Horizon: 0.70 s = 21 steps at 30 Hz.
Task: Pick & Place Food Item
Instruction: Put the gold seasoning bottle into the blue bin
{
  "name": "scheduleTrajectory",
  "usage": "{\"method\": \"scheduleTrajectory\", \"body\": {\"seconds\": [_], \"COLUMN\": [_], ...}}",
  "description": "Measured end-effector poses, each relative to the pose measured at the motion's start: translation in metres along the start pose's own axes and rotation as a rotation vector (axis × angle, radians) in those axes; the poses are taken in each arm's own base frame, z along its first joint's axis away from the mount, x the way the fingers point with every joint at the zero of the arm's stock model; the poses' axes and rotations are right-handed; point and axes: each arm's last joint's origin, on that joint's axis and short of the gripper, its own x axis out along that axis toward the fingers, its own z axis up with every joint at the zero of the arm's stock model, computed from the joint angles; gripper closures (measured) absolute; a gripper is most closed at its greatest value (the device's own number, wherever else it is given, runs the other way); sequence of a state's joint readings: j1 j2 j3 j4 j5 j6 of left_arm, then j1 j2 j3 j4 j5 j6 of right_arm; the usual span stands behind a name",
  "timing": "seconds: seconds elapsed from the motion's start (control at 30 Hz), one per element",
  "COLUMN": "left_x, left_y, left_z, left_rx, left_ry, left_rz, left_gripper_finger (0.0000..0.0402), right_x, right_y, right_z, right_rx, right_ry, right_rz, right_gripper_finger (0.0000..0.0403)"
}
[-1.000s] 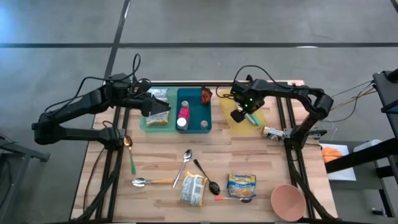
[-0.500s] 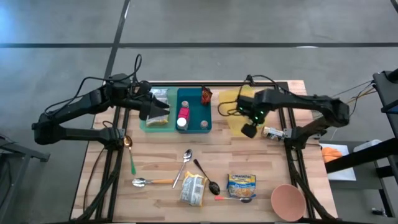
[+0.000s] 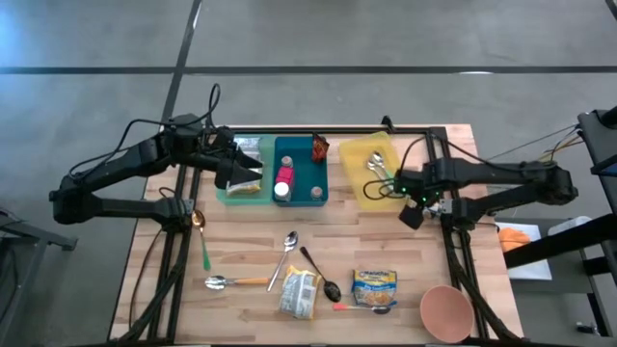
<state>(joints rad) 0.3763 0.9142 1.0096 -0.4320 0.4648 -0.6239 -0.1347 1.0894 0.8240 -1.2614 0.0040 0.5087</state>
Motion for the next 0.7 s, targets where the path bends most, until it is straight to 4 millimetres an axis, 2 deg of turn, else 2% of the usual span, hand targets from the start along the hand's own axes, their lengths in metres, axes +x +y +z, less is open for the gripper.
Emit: {"method": "scheduleTrajectory", "body": {"seconds": [0.17, 0.3, 0.7], "left_x": [0.000, 0.000, 0.000], "left_y": [0.000, 0.000, 0.001], "left_z": [0.000, 0.000, -0.001], "left_rx": [-0.003, -0.016, -0.036], "left_ry": [0.000, 0.000, 0.010], "left_rz": [0.000, 0.000, 0.007], "left_gripper_finger": [0.0005, 0.0005, 0.0005], "right_x": [0.017, 0.020, 0.037], "right_y": [-0.002, -0.005, -0.008], "right_z": [-0.008, -0.006, -0.015], "right_rx": [-0.063, -0.085, -0.163], "right_ry": [0.063, 0.031, 0.116], "right_rz": [-0.062, -0.182, -0.167], "right_gripper_finger": [0.0086, 0.0086, 0.0086]}}
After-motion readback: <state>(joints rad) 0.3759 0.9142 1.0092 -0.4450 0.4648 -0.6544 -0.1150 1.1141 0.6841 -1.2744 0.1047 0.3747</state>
